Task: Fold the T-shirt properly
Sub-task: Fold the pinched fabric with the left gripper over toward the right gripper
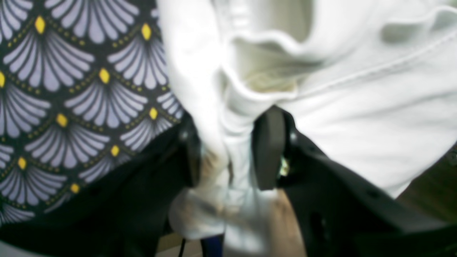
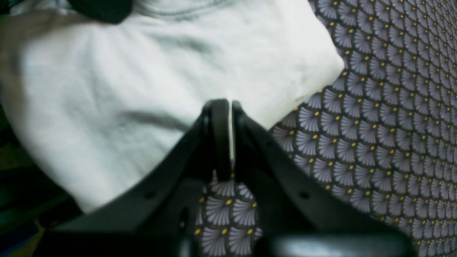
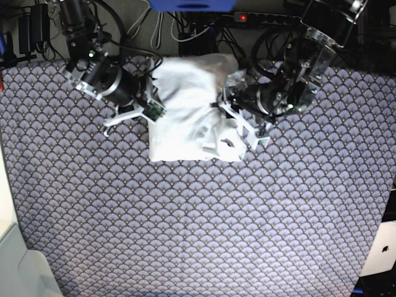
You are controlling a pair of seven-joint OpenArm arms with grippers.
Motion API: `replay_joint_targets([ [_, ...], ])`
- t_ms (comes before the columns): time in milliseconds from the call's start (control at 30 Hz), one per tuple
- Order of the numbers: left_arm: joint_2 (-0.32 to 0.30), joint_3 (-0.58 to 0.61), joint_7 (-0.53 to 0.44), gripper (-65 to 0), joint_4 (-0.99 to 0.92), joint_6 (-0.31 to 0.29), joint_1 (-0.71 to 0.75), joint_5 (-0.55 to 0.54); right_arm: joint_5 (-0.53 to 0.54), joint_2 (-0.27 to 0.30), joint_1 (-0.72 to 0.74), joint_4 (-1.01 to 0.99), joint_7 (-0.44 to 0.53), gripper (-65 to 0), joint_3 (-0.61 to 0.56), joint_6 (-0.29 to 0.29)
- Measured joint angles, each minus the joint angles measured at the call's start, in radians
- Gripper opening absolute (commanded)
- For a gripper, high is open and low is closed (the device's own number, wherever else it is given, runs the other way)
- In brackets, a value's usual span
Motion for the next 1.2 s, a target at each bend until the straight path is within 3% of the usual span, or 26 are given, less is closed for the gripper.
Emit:
replay_joint_targets([
  [167, 0.000, 0.000, 0.001, -54.8, 0.000, 0.000, 0.000, 0.000, 0.000, 0.001, 0.000, 0.000, 0.000, -65.0, 0.000, 0.000],
  [267, 0.000, -0.001, 0.011, -65.0, 0.001, 0.000, -0.006, 0.000, 0.000, 0.000, 0.000, -0.016, 0.007, -65.0, 0.000, 0.000],
  [667, -0.011, 0.020, 0.046, -64.8, -0.005, 0.001, -0.097, -0.003, 0.000, 0.007, -0.011, -0.050, 0.014, -65.0, 0.002, 0.000],
  [800, -0.026, 0.108, 0.073, -64.8, -0.014, 0.005, -0.195, 0.011, 0.000, 0.015, -0.011, -0.050, 0.012, -65.0, 0.027, 0.000],
  [967, -0.005, 0.315, 0.077, -64.8, -0.013, 0.016, -0.295, 0.194, 0.000, 0.017, -0.012, -0.050, 0.008, -65.0, 0.051, 0.000],
  [1200, 0.075, 0.519, 0.108, -64.8, -0.099, 0.012, -0.391, 0.422, 0.000, 0.023, -0.013, -0.050, 0.008, -65.0, 0.124, 0.000],
])
